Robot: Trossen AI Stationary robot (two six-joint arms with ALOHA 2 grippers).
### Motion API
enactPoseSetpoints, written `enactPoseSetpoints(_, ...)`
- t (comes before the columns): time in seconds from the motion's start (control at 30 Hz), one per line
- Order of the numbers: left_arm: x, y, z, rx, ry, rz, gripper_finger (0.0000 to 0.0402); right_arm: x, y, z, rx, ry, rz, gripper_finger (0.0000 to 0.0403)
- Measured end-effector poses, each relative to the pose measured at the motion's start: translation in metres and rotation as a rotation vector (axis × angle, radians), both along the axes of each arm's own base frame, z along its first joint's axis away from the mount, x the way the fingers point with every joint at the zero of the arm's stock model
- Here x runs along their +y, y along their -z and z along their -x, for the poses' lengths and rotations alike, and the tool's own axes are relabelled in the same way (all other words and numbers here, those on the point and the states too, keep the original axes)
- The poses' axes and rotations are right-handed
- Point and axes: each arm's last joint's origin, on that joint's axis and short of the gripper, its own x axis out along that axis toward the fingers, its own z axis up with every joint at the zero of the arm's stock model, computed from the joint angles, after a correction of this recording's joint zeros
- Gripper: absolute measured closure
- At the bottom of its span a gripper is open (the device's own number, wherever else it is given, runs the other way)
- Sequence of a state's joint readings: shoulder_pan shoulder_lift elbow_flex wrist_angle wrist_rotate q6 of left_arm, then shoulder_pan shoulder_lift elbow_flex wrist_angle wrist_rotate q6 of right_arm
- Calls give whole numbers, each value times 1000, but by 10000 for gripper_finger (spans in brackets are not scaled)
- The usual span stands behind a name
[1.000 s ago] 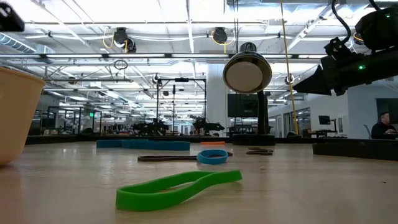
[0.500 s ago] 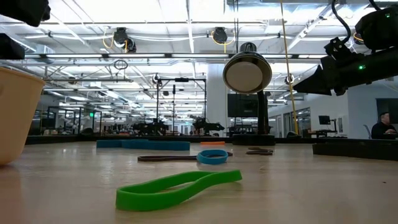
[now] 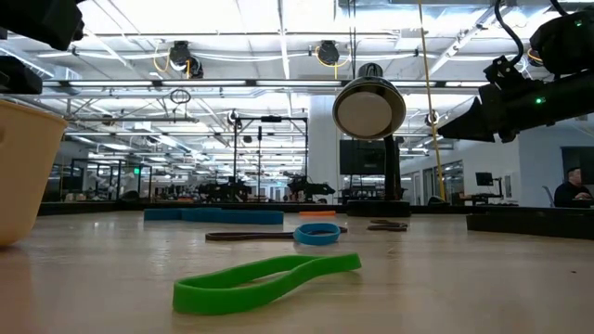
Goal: Pick and place rubber bands into bin
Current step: Put the top green rubberband into the yellow bin, then put the left blue rubberband into the yellow bin
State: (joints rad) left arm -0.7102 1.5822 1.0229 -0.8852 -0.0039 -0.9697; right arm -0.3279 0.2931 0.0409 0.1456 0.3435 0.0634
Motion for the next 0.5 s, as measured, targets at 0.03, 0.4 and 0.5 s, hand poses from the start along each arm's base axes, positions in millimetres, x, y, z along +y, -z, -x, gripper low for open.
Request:
enactPoseSetpoints(0.03, 1, 0, 0, 3, -4, 2, 325, 0, 0, 0, 0, 0, 0, 273)
enactPoseSetpoints(0.4, 6, -4, -3, -4, -57, 22, 233, 0, 0, 0, 0, 0, 0, 273)
enactPoseSetpoints(0.5, 11, -13, -3, -30, -79, 41, 216, 0, 0, 0, 0, 0, 0, 273)
